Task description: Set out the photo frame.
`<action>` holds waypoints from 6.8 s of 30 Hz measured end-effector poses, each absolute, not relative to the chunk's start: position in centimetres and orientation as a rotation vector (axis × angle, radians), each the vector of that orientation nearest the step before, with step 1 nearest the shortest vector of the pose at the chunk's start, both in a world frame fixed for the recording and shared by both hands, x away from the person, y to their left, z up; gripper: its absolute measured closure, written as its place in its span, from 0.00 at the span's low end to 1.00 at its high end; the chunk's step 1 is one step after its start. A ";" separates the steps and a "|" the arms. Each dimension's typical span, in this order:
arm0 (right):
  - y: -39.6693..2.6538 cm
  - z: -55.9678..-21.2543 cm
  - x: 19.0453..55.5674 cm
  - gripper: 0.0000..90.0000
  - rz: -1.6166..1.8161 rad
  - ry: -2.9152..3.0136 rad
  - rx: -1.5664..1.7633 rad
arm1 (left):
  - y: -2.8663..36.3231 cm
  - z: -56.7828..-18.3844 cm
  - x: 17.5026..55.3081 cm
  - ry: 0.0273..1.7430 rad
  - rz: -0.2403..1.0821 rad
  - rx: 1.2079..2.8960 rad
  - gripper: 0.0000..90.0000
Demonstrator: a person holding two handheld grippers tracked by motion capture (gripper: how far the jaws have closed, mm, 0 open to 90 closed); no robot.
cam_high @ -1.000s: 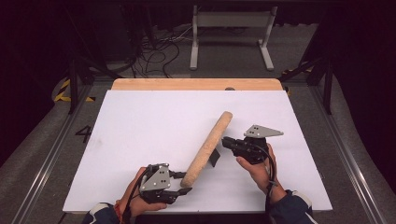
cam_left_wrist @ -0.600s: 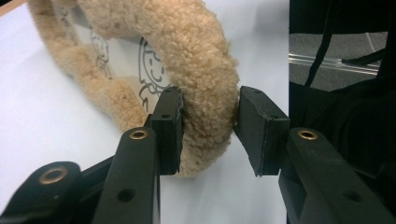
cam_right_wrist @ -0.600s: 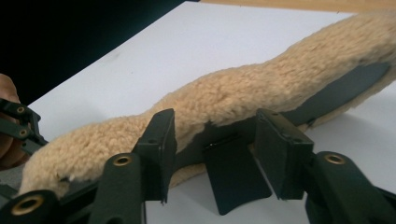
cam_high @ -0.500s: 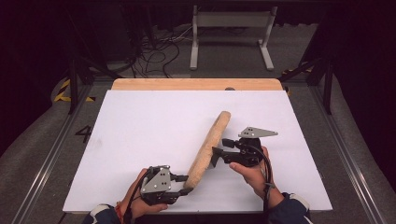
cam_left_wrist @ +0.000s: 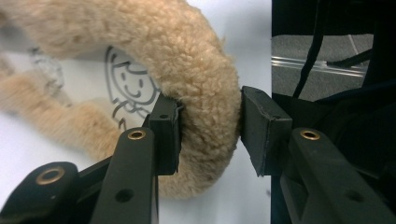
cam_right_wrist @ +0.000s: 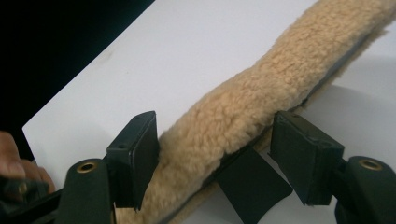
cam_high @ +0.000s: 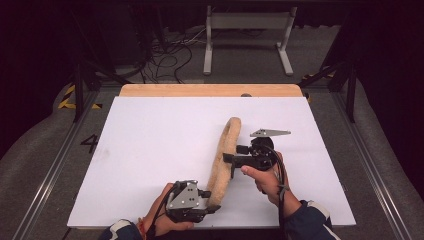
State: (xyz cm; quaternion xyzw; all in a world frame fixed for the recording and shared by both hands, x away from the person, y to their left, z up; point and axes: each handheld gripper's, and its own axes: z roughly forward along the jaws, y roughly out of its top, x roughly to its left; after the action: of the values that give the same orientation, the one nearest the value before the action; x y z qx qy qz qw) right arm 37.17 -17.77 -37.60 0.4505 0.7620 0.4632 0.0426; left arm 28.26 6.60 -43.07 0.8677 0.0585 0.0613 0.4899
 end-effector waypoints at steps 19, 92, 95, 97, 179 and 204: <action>-15.7 -37.4 39.5 0.49 1.144 2.480 1.470 | 8.0 -42.5 28.3 0.153 0.179 2.129 0.50; -23.4 -36.7 31.5 0.41 1.214 2.360 0.876 | 16.1 -43.3 40.7 0.627 0.289 2.057 0.21; -24.9 -37.7 30.1 0.40 1.253 2.293 0.934 | 15.5 -43.4 41.1 0.629 0.302 2.076 0.23; -25.6 -38.3 29.4 0.40 1.279 2.274 0.985 | 15.0 -43.4 41.4 0.629 0.302 2.078 0.23; -26.8 -41.8 31.1 0.74 1.268 2.131 0.999 | 17.4 -43.2 36.1 0.648 0.340 2.086 0.70; -26.7 -41.9 31.3 0.71 1.228 2.157 0.977 | 17.5 -43.3 35.3 0.647 0.382 2.091 0.68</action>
State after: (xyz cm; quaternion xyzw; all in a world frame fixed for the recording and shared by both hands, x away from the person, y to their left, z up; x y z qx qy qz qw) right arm 31.32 -26.68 -41.93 0.3559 0.7859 0.4476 0.2350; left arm 35.30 17.53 -43.26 0.8432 0.2609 0.1539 0.4441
